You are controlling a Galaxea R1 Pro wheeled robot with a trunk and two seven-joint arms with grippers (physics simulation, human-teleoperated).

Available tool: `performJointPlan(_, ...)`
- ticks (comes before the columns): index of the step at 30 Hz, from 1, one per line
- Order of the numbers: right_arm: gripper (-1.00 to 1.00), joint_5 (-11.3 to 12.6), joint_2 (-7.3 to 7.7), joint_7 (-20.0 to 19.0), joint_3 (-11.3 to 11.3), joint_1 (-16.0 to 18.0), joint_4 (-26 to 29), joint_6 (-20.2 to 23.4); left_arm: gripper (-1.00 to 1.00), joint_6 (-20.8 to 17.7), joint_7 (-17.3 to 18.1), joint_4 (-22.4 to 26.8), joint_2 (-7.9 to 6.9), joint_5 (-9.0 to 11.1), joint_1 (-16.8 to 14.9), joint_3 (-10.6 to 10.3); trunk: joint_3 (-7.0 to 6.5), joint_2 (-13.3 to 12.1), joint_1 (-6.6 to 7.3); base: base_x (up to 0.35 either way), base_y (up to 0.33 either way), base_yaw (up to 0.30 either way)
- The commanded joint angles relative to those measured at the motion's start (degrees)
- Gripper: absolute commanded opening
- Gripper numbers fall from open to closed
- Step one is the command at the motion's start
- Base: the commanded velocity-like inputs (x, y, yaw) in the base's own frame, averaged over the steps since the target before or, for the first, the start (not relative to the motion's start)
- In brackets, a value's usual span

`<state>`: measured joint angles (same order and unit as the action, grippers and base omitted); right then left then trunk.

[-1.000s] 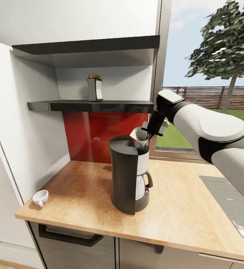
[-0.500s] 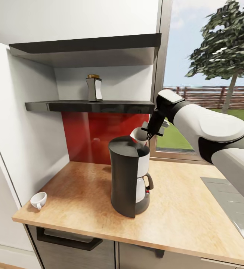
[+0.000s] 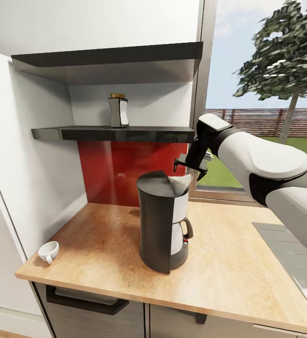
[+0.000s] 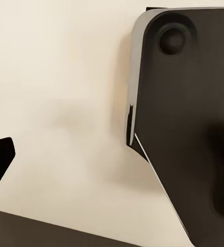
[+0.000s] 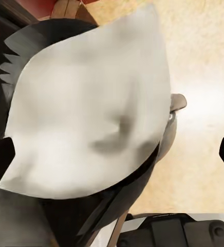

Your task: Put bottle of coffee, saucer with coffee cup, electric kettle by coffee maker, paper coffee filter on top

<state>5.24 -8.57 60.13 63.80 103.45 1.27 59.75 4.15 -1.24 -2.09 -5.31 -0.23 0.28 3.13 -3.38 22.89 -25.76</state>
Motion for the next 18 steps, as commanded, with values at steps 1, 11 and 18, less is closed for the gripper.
performJointPlan(1,1.0,0.6,-0.05,0.5,-0.1,0.0,0.1,0.2,1.0,0.3,-0.1,-0.1,0.0,0.0,0.0,0.3,0.01,0.0,-0.02,0.0,0.0,0.0)
performJointPlan(11,1.0,0.6,-0.05,0.5,-0.1,0.0,0.1,0.2,1.0,0.3,-0.1,-0.2,0.03,0.0,0.0,0.3,0.01,0.0,-0.02,0.0,0.0,0.0)
performJointPlan(18,1.0,0.6,-0.05,0.5,-0.1,0.0,0.1,0.2,1.0,0.4,-0.1,-0.1,-0.02,0.0,0.0,0.3,0.01,0.0,-0.02,0.0,0.0,0.0)
